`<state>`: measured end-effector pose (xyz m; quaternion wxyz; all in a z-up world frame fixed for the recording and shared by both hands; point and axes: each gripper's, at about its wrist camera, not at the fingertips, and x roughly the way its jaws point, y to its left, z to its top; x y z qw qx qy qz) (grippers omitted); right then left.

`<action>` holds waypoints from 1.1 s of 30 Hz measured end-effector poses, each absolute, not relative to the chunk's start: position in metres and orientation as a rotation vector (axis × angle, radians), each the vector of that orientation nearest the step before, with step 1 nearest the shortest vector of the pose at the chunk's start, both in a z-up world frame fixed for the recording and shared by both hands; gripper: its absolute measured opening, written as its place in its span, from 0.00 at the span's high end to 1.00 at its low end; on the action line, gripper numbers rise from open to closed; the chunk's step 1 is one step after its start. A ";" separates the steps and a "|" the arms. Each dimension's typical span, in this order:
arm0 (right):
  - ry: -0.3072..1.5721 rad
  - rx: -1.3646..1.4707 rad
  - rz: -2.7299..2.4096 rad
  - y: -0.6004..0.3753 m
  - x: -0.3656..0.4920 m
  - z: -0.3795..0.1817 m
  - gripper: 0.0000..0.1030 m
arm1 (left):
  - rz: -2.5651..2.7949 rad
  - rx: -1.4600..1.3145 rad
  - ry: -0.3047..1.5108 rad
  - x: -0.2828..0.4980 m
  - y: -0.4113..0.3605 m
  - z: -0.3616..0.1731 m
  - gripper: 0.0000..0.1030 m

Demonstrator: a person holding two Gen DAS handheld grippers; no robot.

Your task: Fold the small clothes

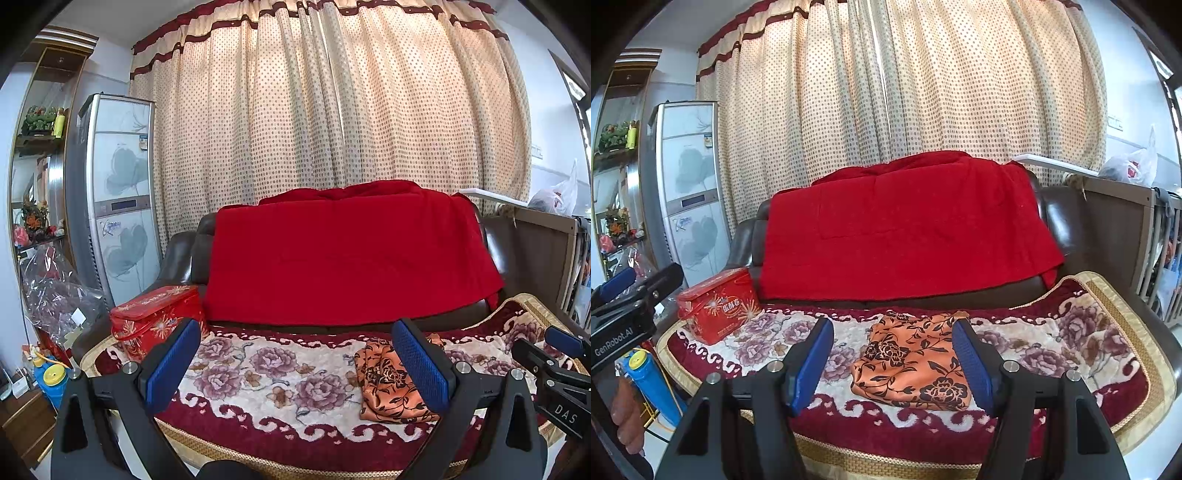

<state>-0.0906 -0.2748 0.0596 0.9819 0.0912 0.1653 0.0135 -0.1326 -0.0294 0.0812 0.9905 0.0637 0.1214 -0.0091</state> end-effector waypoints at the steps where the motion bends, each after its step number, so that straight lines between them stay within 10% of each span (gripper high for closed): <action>1: 0.335 0.185 0.028 -0.274 -0.090 0.059 0.32 | -0.016 0.128 0.244 -0.133 -0.029 0.081 0.00; 33: 0.431 0.182 0.055 -0.280 0.015 0.036 0.32 | -0.023 0.129 0.388 -0.033 -0.047 0.048 0.00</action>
